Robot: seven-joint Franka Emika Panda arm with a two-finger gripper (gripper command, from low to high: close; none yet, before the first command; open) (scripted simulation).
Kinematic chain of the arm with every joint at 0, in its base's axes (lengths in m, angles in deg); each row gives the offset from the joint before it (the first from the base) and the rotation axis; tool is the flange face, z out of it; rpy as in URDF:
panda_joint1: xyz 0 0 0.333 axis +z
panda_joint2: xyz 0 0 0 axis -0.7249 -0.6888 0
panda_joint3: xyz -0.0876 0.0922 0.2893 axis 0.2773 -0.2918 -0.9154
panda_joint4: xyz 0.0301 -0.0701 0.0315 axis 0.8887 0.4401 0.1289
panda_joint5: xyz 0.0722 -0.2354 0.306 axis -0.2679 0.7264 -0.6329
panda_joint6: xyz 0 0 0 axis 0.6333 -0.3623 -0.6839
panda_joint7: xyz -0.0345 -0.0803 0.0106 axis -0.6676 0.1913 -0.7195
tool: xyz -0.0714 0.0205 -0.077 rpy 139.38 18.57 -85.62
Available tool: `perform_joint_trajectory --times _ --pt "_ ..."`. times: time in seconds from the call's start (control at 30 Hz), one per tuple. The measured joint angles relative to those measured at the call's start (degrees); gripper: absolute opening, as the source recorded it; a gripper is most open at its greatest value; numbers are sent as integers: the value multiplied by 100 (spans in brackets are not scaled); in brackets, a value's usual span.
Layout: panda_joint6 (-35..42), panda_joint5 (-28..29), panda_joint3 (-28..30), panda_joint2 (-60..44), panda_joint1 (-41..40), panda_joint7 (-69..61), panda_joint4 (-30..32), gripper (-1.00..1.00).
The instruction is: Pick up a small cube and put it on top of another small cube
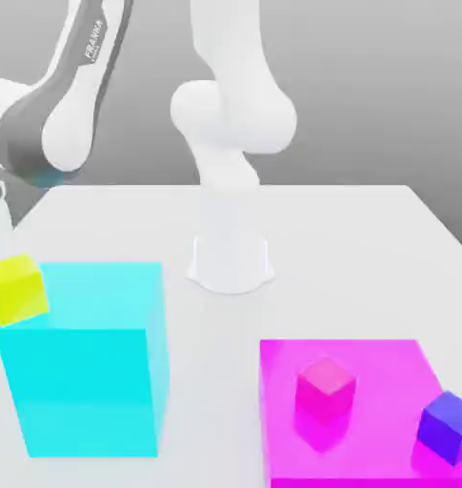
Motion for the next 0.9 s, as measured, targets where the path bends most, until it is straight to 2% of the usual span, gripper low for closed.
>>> perform_joint_trajectory --times 0.17,0.3,0.8,0.9 --pt "649 145 -211 -61 254 -1269 -651 -100" --pt "928 209 -586 -145 808 -1964 -990 -100" --pt "479 -80 -2525 -419 3062 -2268 -958 -100" --pt "70 253 -2729 -703 3459 -2117 -799 -100"
